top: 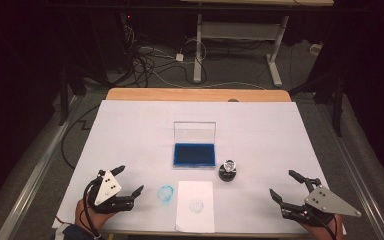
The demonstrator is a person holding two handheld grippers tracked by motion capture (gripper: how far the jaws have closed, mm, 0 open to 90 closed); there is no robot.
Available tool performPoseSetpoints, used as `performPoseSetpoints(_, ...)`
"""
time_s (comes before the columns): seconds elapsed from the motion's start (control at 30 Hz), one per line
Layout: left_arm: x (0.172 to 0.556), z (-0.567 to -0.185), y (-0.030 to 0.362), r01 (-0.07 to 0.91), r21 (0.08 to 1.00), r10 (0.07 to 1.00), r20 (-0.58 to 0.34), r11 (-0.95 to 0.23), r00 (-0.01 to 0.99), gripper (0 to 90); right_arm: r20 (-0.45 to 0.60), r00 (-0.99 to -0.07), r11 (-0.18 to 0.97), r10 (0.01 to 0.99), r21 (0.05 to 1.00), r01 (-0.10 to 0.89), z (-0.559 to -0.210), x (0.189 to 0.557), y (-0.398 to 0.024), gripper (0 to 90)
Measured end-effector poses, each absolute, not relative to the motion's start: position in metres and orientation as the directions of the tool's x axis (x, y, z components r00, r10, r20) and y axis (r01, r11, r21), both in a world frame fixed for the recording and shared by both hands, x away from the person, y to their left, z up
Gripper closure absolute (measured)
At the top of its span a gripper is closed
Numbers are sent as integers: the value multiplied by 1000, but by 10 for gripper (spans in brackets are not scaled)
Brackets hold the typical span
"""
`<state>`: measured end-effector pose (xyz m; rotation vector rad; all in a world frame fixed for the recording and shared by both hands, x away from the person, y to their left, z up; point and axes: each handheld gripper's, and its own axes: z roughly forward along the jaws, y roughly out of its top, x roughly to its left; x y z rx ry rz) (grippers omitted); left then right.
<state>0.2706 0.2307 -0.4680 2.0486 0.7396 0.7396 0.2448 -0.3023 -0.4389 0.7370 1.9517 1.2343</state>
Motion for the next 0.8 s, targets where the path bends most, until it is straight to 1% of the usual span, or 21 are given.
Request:
performPoseSetpoints(0.13,272,-469,230,238,834,711,236,-498,662,152,-249,-594,384,765,917,110,-439,245,-304,216)
performPoseSetpoints(0.2,271,-470,229,235,832,704,237,-503,669,164,-214,-608,355,764,927,119,-437,244,-304,230)
performPoseSetpoints(0.6,266,-469,233,235,835,712,239,-498,660,163,-213,-632,370,745,920,126,-435,248,-299,234)
performPoseSetpoints(0.8,265,-469,233,238,829,712,245,-506,658,164,-219,-640,389,736,911,136,-431,260,-295,235)
